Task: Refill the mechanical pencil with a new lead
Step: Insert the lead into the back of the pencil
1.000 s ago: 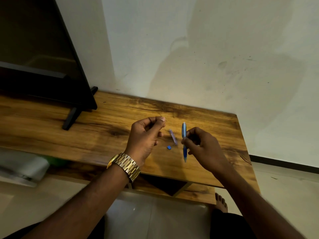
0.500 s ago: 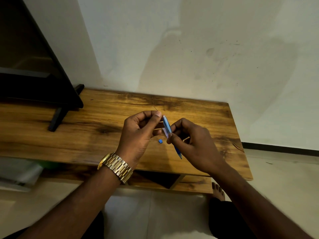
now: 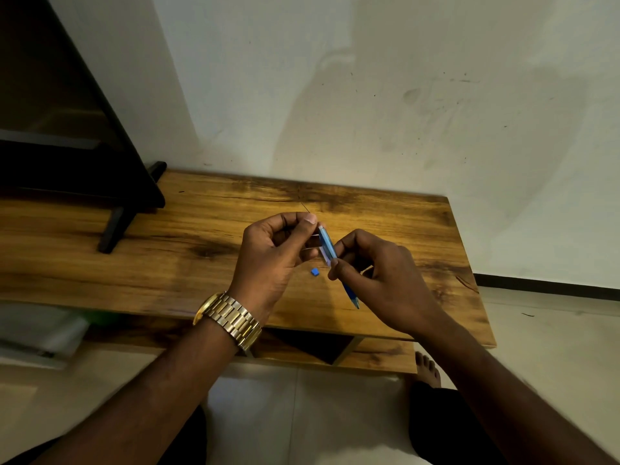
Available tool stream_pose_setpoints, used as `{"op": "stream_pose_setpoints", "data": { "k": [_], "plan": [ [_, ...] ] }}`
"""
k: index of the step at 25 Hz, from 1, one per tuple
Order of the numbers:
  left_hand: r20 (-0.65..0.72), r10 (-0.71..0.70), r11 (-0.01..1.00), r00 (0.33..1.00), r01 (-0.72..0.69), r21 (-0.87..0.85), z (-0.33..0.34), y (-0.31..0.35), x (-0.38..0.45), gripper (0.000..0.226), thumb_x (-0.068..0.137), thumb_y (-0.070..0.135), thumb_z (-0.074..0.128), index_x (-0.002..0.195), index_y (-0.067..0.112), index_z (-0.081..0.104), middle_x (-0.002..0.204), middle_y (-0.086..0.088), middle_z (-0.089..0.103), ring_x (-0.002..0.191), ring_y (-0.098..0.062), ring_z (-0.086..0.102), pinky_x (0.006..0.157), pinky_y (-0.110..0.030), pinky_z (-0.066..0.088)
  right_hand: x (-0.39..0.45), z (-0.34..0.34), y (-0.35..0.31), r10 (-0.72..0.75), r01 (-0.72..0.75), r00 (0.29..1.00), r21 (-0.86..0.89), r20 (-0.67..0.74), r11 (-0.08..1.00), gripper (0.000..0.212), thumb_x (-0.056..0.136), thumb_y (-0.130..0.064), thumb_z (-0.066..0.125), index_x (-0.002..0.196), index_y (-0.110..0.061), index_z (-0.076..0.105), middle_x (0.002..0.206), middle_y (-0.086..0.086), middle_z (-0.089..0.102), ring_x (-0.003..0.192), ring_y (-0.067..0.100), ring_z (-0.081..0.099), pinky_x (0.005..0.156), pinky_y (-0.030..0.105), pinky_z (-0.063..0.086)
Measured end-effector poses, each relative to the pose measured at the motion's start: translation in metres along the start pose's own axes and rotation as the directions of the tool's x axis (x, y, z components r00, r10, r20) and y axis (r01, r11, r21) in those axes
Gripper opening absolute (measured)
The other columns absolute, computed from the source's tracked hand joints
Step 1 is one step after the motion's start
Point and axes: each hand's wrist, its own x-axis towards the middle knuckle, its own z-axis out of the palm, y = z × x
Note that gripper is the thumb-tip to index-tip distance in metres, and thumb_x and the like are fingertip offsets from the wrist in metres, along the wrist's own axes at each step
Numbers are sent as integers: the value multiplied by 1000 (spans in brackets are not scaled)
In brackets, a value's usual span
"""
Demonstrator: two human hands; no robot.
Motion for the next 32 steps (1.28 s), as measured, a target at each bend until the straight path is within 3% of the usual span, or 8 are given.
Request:
{"op": "stream_pose_setpoints", "data": {
  "k": [5, 12, 19, 27, 32],
  "plan": [
    [26, 48, 997, 999, -49, 63, -2, -1, 0, 10, 99, 17, 72, 106, 13, 78, 105, -5, 84, 99, -14, 82, 71, -20, 63, 1, 0, 0, 6, -6, 1000, 3, -2, 1000, 11, 100, -25, 71, 110, -19, 71, 91, -10, 82, 87, 5, 77, 72, 16, 58],
    [104, 116, 957, 988, -139, 255, -7, -3, 4, 11, 99, 23, 74, 106, 15, 78, 103, -4, 83, 96, -17, 83, 79, -36, 68, 0, 1, 3, 7, -7, 1000, -25, -2, 1000, 10, 100, -25, 73, 109, -20, 71, 91, -12, 82, 89, 2, 76, 71, 7, 51],
    [182, 258, 814, 949, -315, 488, -12, -2, 3, 10, 98, 24, 75, 106, 20, 79, 103, 8, 82, 93, -5, 81, 73, -31, 68, 1, 8, 7, 13, -13, 1000, -15, 21, 1000, 10, 105, -19, 69, 113, -14, 69, 98, -7, 84, 91, 1, 79, 80, 15, 60],
    [197, 219, 835, 956, -288, 468, -12, -2, 4, 21, 93, 22, 80, 114, 22, 78, 110, 9, 82, 104, -7, 79, 84, -41, 69, 1, 5, 7, 10, -10, 1000, -16, 18, 1000, 10, 106, -20, 68, 115, -14, 69, 100, -9, 84, 94, 0, 78, 78, 9, 56],
    [215, 221, 827, 951, -300, 476, -9, 1, 0, 31, 90, 20, 83, 120, 23, 77, 109, 10, 82, 104, -4, 78, 89, -40, 68, 0, 3, 7, 5, -5, 1000, -41, 2, 999, 12, 106, -21, 68, 117, -14, 69, 104, -9, 84, 98, 4, 79, 81, 9, 56]
  ]
}}
